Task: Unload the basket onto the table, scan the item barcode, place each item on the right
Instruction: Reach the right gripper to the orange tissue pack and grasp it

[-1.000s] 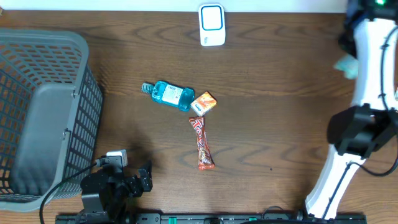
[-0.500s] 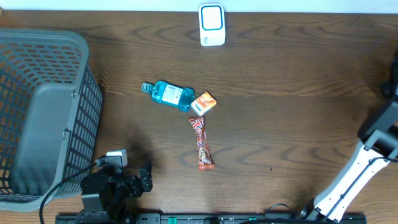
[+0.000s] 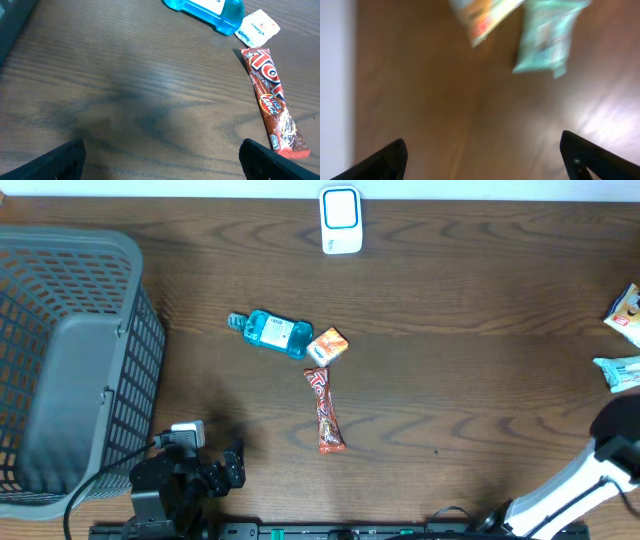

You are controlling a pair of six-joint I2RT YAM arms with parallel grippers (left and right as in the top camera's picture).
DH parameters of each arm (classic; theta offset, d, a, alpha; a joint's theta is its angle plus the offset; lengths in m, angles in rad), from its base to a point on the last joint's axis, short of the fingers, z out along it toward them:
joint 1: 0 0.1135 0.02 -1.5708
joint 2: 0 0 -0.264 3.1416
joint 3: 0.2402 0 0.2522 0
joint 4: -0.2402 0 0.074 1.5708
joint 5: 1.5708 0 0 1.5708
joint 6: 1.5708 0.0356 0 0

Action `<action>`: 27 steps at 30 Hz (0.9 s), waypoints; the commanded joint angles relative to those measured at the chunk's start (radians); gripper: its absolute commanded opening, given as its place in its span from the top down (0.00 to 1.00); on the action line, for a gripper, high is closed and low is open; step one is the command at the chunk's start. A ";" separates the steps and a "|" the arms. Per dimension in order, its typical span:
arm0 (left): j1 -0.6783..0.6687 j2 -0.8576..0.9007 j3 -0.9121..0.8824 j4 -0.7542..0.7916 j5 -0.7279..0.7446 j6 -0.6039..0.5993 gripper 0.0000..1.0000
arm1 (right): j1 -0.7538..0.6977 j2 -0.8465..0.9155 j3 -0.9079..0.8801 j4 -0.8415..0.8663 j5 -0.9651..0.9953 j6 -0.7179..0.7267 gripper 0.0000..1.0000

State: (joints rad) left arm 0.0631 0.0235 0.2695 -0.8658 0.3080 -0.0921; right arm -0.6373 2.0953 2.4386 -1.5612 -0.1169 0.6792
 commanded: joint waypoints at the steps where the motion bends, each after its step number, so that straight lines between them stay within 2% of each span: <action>1: -0.004 -0.005 0.002 -0.009 -0.003 0.005 0.02 | 0.090 -0.032 0.008 -0.015 -0.307 -0.125 0.07; 5: -0.004 -0.005 0.002 -0.009 -0.003 0.005 0.02 | 0.238 -0.031 0.000 -0.082 -0.360 -0.170 0.07; 10: -0.004 -0.005 0.002 -0.009 -0.003 0.005 0.02 | 0.460 -0.029 -0.036 -0.058 -0.353 -0.275 0.09; 12: -0.004 -0.005 0.002 -0.009 -0.003 0.005 0.02 | 0.560 -0.029 -0.067 -0.012 -0.353 -0.395 0.18; 13: -0.004 -0.005 0.002 -0.009 -0.003 0.005 0.02 | 0.601 -0.029 -0.082 0.005 -0.354 -0.477 0.19; 16: -0.004 -0.005 0.002 -0.009 -0.003 0.005 0.02 | 0.728 -0.029 -0.147 0.027 -0.353 -0.765 0.04; 19: -0.004 -0.005 0.002 -0.009 -0.003 0.005 0.02 | 0.836 -0.029 -0.237 0.072 -0.351 -0.986 0.01; 21: -0.004 -0.005 0.002 -0.009 -0.003 0.005 0.02 | 0.903 -0.029 -0.307 0.135 -0.315 -1.077 0.10; 24: -0.004 -0.005 0.002 -0.009 -0.003 0.006 0.02 | 0.983 -0.029 -0.410 0.246 -0.207 -1.088 0.19; 26: -0.004 -0.005 0.002 -0.009 -0.003 0.005 0.02 | 1.036 -0.029 -0.510 0.365 -0.135 -1.075 0.01; 27: -0.004 -0.005 0.002 -0.009 -0.003 0.005 0.02 | 1.054 -0.029 -0.567 0.433 -0.133 -1.064 0.01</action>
State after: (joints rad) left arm 0.0631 0.0235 0.2695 -0.8654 0.3080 -0.0925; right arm 0.3798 2.0697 1.9701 -1.2114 -0.3393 -0.3283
